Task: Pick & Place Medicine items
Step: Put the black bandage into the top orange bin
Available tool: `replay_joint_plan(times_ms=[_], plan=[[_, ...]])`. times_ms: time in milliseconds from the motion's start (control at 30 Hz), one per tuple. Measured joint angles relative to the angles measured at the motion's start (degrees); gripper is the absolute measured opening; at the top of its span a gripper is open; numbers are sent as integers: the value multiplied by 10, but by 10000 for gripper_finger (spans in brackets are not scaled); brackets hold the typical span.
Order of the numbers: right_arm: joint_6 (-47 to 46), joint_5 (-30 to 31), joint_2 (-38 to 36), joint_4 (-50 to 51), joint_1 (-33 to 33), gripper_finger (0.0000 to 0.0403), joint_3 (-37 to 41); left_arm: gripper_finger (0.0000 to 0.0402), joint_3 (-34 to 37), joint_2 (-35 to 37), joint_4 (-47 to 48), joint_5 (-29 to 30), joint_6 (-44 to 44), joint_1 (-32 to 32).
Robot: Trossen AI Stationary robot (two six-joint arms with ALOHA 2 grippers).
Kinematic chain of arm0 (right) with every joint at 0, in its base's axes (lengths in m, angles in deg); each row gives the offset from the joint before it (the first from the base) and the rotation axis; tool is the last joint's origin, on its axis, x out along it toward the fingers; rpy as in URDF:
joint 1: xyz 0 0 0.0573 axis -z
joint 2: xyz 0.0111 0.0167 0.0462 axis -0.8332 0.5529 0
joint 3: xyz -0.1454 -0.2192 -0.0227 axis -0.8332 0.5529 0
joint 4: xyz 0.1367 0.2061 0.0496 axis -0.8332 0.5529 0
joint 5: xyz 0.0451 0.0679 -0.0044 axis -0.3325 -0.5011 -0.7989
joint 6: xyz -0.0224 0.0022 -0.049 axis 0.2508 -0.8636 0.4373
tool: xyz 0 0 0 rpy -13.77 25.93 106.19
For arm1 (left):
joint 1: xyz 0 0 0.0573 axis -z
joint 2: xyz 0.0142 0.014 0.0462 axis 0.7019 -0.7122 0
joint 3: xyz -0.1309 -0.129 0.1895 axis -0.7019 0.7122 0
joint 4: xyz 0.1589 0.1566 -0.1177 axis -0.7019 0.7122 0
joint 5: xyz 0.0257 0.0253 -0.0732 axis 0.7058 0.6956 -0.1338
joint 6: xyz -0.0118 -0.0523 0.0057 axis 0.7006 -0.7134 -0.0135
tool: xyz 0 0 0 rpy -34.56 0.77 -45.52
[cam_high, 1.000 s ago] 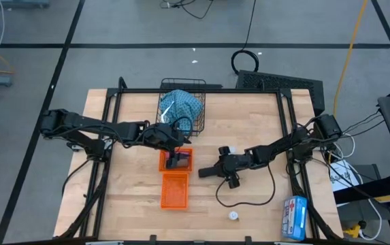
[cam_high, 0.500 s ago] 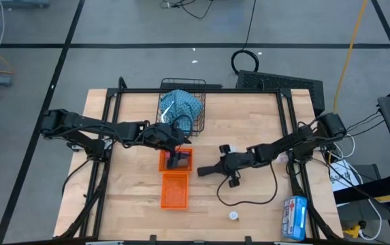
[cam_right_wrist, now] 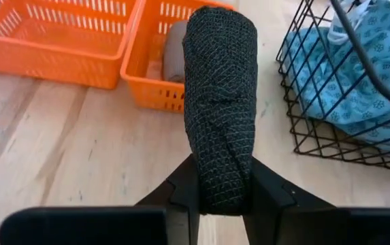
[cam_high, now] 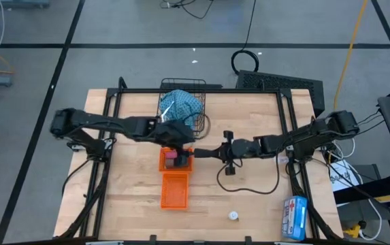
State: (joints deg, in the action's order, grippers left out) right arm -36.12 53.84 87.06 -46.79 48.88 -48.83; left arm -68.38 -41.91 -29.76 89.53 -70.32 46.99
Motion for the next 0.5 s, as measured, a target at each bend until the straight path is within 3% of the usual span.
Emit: replay_joint_plan(times_ms=[267,500], plan=[[1,1,0,-21,5,64,0,264,-135,-137,50,-12,91,3],[2,0,0,-16,5,65,0,264,-163,-200,75,-17,125,3]])
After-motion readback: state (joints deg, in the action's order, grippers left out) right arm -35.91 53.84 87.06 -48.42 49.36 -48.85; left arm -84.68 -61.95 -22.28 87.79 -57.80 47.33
